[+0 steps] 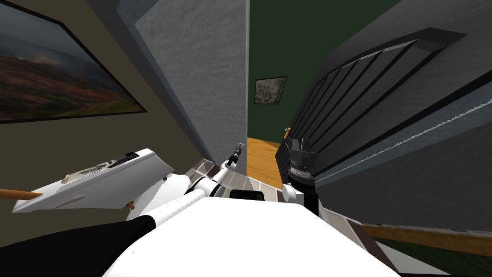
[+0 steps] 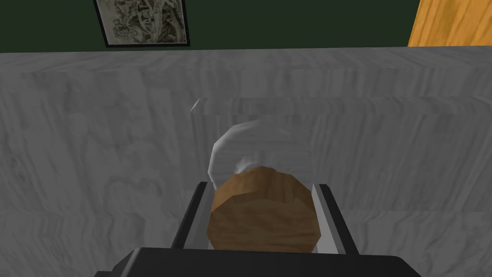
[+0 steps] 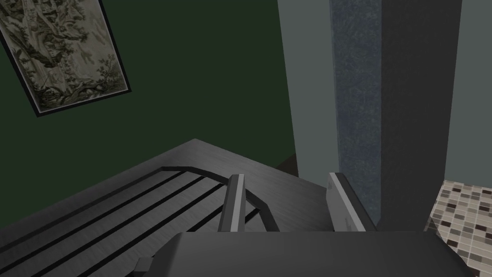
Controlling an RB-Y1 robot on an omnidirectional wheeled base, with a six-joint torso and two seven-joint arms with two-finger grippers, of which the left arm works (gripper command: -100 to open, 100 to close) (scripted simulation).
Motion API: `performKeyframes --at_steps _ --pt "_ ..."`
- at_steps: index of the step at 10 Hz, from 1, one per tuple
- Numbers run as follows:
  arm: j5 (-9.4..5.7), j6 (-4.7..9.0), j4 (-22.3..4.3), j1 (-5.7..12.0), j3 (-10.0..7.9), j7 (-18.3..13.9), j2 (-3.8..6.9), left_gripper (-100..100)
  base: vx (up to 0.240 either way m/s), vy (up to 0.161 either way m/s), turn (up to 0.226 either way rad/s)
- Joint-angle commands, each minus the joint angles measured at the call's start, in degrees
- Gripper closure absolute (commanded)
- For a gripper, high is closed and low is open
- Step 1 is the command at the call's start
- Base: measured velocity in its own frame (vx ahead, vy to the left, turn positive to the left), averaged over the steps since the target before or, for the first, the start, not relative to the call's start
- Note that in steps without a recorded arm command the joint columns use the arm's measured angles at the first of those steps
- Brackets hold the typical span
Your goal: Push the door open
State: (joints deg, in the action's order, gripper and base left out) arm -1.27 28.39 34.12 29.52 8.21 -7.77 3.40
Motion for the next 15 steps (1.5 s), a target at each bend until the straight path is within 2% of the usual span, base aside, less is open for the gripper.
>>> performKeyframes --at_steps 1,7,8,9,10,11,13,15 --pt "-0.3 0.0 0.7 0.32 -1.05 0.5 0.68 100 0.137 -0.108 0.053" --pt "-1.45 0.02 0.3 -0.08 -4.39 1.7 2.44 100 0.186 -0.13 0.052" --pt "-1.45 0.02 -0.9 -0.08 -4.39 1.7 2.44 100 0.127 -0.087 0.021" --pt "-1.45 0.02 0.1 -0.08 -4.39 1.7 2.44 100 0.046 -0.036 0.014" --pt "-1.79 0.02 0.2 -0.2 -5.37 2.0 2.88 100 0.092 -0.077 0.056" --pt "-1.79 0.02 0.2 -0.2 -5.37 2.0 2.88 100 0.104 -0.094 0.053" --pt "-2.25 0.03 0.1 -0.36 -6.71 2.5 3.45 100 0.14 -0.13 0.083" --pt "-2.25 0.03 0.1 -0.36 -6.71 2.5 3.45 100 0.086 -0.066 0.043"
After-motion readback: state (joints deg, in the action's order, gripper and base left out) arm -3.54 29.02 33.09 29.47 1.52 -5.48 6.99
